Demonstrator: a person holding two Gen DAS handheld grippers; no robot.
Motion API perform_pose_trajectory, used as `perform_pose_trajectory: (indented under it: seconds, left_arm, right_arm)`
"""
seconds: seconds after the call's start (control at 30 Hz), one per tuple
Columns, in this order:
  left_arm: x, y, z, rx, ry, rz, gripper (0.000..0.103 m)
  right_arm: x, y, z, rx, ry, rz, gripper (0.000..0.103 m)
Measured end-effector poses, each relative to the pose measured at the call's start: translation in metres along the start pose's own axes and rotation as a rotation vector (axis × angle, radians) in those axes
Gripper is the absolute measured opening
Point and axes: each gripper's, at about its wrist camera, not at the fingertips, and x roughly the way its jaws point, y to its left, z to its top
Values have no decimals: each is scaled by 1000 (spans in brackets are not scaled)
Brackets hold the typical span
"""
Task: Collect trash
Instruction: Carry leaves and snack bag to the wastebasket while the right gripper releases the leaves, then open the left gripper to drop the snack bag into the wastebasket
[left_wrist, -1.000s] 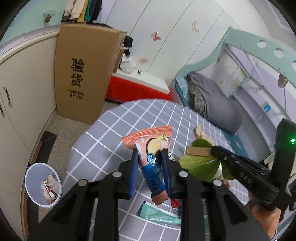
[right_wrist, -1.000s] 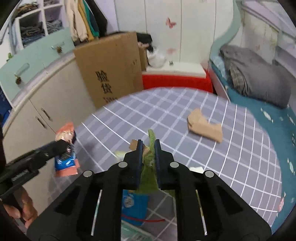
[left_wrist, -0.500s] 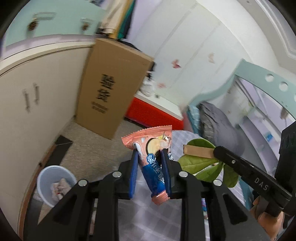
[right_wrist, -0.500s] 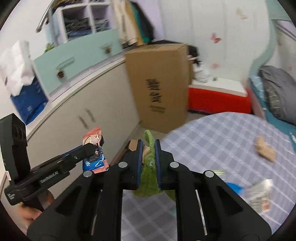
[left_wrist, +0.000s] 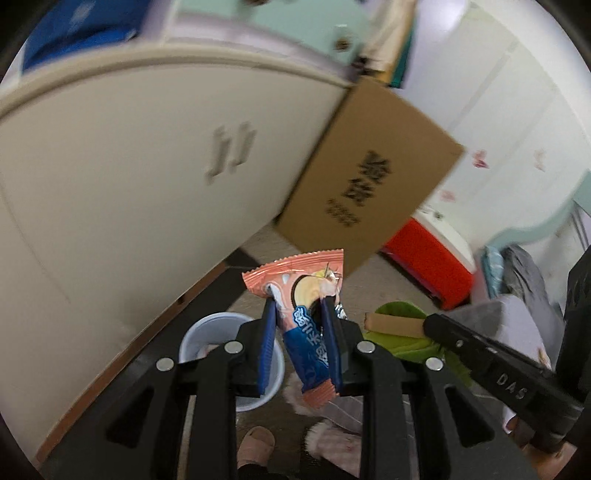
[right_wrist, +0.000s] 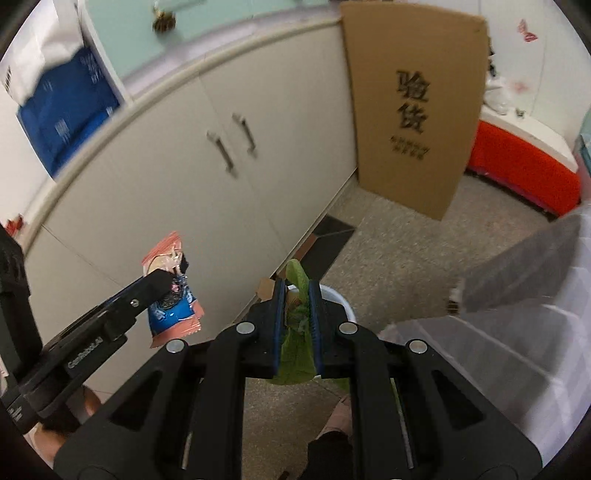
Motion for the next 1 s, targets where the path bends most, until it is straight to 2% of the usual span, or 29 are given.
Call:
perform_pose_trajectory:
  seconds: [0.1, 0.17, 0.2, 0.3, 0.57, 0.83, 1.0]
  left_arm:
    - [21, 24, 1, -33, 23, 40, 24]
    - [34, 37, 0, -46, 43, 64, 24]
    - [41, 43, 0, -46, 54, 77, 24]
    - [54, 52, -4, -54, 78, 84, 24]
    - [74, 47, -14, -42, 116, 78, 24]
    - [80, 40, -14, -12, 125, 85, 24]
    - [86, 33, -12, 11, 134, 91, 24]
  right_arm:
    - [35, 11, -1, -3, 11, 16, 17]
    - [53, 15, -3, -6, 21, 19, 43]
    - [61, 15, -5, 0, 21, 0, 60]
    - [75, 9, -11, 26, 51, 16, 61]
    - [80, 3, -22, 24, 69, -24, 62]
    - [71, -4, -23, 53, 47, -54, 64]
    - [59, -11, -23, 84, -5, -82, 66]
